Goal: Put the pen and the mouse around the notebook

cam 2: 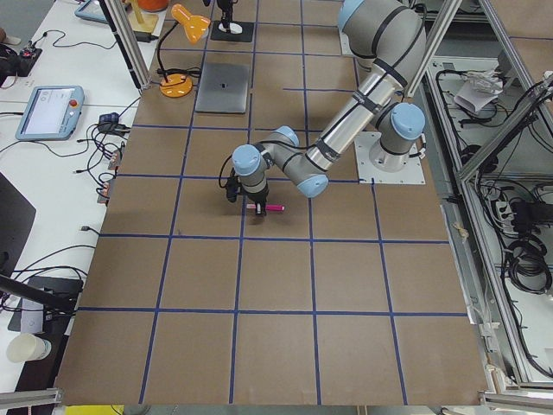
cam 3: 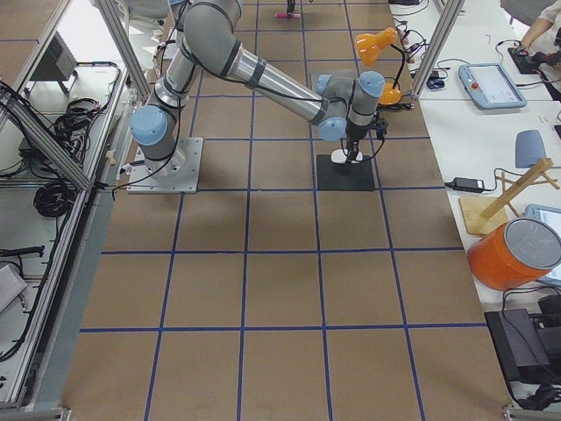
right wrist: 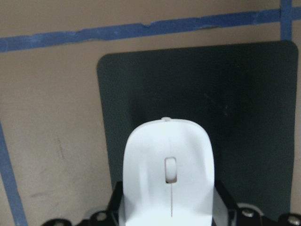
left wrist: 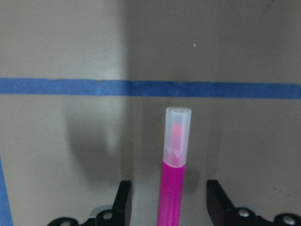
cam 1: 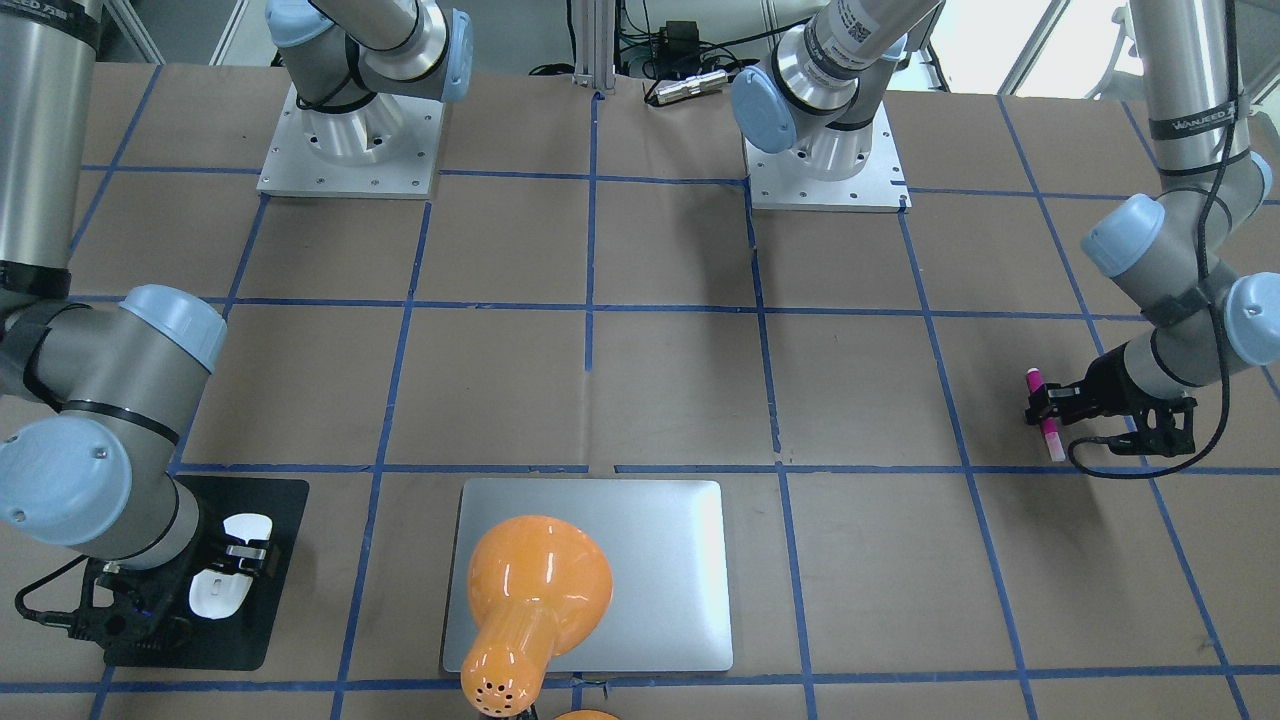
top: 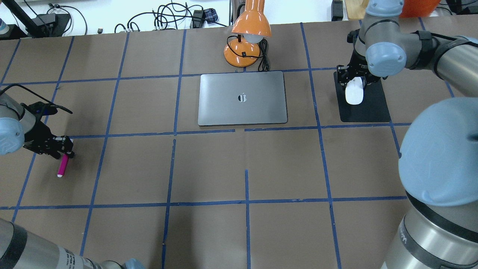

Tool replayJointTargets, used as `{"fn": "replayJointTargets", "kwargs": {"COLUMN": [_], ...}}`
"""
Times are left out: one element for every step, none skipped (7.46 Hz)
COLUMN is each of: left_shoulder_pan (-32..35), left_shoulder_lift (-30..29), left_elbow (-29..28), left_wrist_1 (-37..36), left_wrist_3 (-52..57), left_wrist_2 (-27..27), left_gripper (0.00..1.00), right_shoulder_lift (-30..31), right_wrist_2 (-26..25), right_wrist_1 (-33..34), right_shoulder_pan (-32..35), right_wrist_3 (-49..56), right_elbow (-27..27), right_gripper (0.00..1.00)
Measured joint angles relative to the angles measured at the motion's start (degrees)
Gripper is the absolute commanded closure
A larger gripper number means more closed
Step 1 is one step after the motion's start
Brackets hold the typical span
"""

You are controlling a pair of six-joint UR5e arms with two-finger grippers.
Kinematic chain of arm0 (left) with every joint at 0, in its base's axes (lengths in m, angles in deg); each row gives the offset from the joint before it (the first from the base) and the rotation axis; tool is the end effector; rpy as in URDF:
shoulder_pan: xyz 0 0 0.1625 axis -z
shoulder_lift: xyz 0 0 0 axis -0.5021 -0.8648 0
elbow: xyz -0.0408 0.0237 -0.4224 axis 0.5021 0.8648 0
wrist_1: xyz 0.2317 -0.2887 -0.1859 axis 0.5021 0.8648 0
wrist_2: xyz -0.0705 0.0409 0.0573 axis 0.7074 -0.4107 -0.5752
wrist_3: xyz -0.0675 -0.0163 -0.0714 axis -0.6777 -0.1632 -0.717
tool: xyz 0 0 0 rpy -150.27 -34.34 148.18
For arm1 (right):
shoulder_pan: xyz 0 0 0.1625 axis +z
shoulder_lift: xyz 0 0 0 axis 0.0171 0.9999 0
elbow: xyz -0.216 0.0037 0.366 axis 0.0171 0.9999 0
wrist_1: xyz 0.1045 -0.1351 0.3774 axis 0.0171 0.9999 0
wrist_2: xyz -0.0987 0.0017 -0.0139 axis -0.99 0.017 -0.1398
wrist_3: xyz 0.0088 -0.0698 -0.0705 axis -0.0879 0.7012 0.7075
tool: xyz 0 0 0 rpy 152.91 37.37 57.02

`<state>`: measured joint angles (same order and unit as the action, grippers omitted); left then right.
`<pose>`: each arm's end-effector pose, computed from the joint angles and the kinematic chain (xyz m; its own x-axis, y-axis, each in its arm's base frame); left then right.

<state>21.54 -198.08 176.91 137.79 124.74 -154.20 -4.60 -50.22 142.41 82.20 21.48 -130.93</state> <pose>0.2383 -0.5082 0.1683 -0.9986 -0.0341 0.0400 -0.0281 0.9896 0.1413 0.0174 -0.6937 0.2145 -0.9884 0.1139 0.1007 0.1168 0.9929 0.0238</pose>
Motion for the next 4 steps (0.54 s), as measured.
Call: {"fn": "replayJointTargets", "kwargs": {"left_shoulder_pan": [0.00, 0.00, 0.00, 0.15], "left_shoulder_lift": [-0.01, 0.02, 0.17, 0.72], "left_elbow": [-0.06, -0.08, -0.16, -0.45], "left_wrist_1": [0.03, 0.06, 0.07, 0.09], "left_wrist_3": [0.00, 0.03, 0.05, 0.04], "left_wrist_2": [0.01, -0.04, -0.12, -0.27], "left_gripper": [1.00, 1.00, 1.00, 1.00], "right_shoulder_lift": [-0.34, -0.67, -1.23, -1.82], "right_wrist_2": [-0.08, -0.08, -0.01, 0.06], "right_wrist_1": [-1.06, -2.31, -2.91, -3.07], "right_shoulder_pan": [-0.39, -1.04, -1.48, -1.66], "right_wrist_3": [-0.04, 0.24, 1.02, 1.62], "right_elbow": [1.28, 1.88, 2.11, 2.15], "right_gripper": [0.92, 0.88, 0.76, 0.57]}}
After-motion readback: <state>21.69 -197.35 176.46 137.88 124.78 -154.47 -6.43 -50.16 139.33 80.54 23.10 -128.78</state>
